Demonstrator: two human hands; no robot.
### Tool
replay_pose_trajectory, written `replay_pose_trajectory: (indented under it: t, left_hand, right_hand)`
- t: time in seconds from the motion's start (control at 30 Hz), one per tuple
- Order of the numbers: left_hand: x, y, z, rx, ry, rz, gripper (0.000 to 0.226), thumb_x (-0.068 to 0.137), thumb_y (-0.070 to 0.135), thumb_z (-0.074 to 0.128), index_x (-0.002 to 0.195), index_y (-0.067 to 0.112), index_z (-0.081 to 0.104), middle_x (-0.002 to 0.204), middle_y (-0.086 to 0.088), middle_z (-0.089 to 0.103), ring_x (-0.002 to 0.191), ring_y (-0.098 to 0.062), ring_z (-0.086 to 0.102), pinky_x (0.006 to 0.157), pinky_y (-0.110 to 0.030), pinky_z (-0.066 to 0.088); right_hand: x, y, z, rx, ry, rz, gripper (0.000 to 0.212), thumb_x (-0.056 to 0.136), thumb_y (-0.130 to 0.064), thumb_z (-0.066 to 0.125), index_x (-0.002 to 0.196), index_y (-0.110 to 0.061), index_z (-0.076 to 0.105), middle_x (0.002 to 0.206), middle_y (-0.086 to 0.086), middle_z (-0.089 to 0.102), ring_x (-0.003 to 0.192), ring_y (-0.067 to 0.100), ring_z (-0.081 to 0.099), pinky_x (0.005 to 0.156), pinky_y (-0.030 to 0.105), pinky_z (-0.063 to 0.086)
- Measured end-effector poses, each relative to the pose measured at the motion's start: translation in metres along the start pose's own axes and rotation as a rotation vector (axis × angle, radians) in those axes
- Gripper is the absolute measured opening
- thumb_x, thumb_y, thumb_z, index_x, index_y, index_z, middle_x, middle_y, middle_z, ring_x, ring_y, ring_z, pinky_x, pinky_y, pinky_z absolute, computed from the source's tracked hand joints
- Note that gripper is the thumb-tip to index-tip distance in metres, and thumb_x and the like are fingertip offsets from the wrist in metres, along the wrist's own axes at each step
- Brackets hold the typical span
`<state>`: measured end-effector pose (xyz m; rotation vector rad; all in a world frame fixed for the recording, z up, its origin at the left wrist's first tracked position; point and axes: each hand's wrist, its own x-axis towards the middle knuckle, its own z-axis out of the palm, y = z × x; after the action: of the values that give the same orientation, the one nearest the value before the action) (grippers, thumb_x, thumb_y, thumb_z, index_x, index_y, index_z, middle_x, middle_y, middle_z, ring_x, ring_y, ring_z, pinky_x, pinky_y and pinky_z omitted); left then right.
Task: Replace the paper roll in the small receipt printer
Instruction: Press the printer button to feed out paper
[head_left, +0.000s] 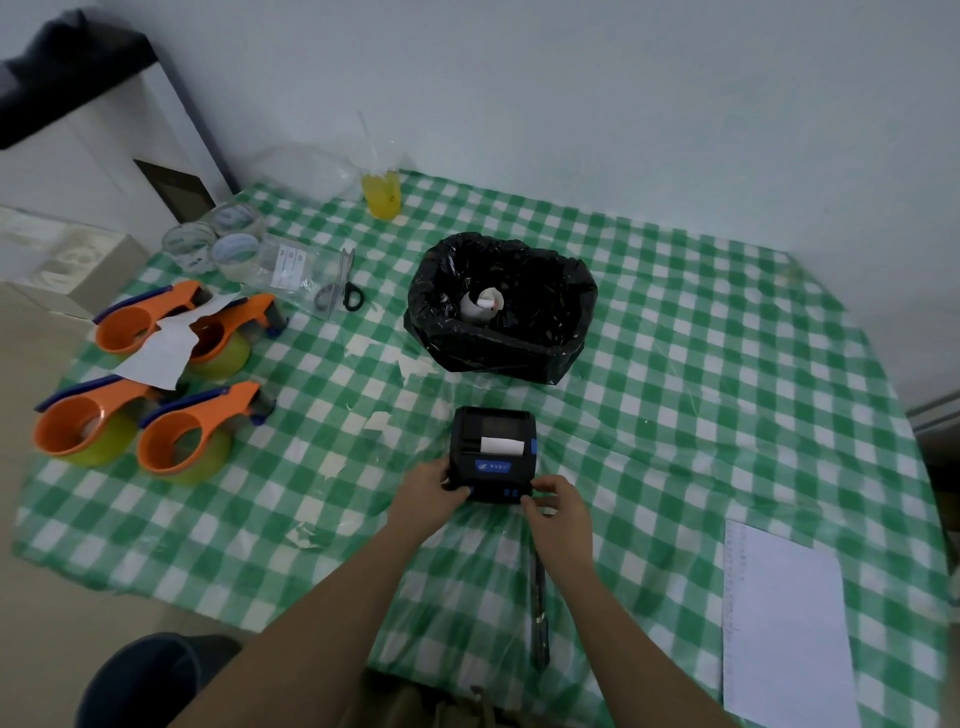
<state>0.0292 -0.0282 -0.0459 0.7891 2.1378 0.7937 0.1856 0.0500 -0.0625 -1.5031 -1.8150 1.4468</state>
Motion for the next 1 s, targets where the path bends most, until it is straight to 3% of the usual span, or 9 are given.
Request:
replay_pose_trajectory:
  t: [0.2, 0.27, 0.37, 0.57, 1.0]
  left_hand:
    - [-0.005, 0.003, 0.003, -0.01, 0.009, -0.012, 0.035, 0.08, 0.014, 0.064, 0.114, 0.014, 0.061, 0.111, -0.01, 0.07, 0.099, -0.025, 0.065, 0.084, -0.033, 0.052]
    - [-0.004, 0.003, 0.002, -0.039, 0.002, -0.024, 0.035, 0.08, 0.012, 0.064, 0.115, 0.013, 0.061, 0.111, -0.011, 0.07, 0.099, -0.025, 0.064, 0.081, -0.03, 0.049]
    - [-0.003, 0.004, 0.0, -0.115, -0.031, -0.043, 0.037, 0.081, 0.009, 0.064, 0.118, 0.01, 0.059, 0.112, -0.011, 0.067, 0.101, -0.02, 0.062, 0.078, -0.022, 0.041]
    - [-0.001, 0.001, -0.007, -0.212, -0.054, -0.136, 0.049, 0.086, 0.011, 0.06, 0.133, 0.007, 0.044, 0.136, -0.016, 0.051, 0.122, -0.03, 0.051, 0.1, -0.035, 0.041]
    - [-0.004, 0.001, -0.01, -0.298, 0.074, -0.238, 0.04, 0.088, 0.013, 0.057, 0.127, 0.003, 0.049, 0.13, -0.017, 0.056, 0.118, -0.028, 0.053, 0.095, -0.03, 0.039]
  right_hand:
    - [0.0, -0.002, 0.0, -0.049, -0.033, -0.052, 0.025, 0.084, -0.006, 0.062, 0.1, -0.024, 0.057, 0.11, 0.001, 0.057, 0.091, 0.015, 0.06, 0.076, 0.025, 0.052]
    - [-0.001, -0.003, -0.001, -0.088, -0.052, -0.083, 0.027, 0.085, -0.006, 0.062, 0.107, -0.021, 0.058, 0.111, -0.001, 0.052, 0.092, 0.014, 0.059, 0.079, 0.029, 0.054]
    - [0.0, -0.003, -0.002, -0.185, -0.077, -0.131, 0.029, 0.086, -0.013, 0.063, 0.114, -0.019, 0.057, 0.111, -0.006, 0.049, 0.093, 0.012, 0.058, 0.076, 0.023, 0.049]
    - [0.007, -0.004, -0.003, -0.301, -0.056, -0.18, 0.024, 0.084, -0.019, 0.067, 0.106, -0.016, 0.059, 0.107, -0.003, 0.053, 0.091, 0.011, 0.055, 0.071, 0.022, 0.043]
    - [0.011, -0.01, -0.002, -0.263, -0.065, -0.127, 0.017, 0.081, -0.013, 0.069, 0.095, -0.012, 0.059, 0.101, 0.0, 0.05, 0.088, 0.013, 0.057, 0.073, 0.024, 0.045]
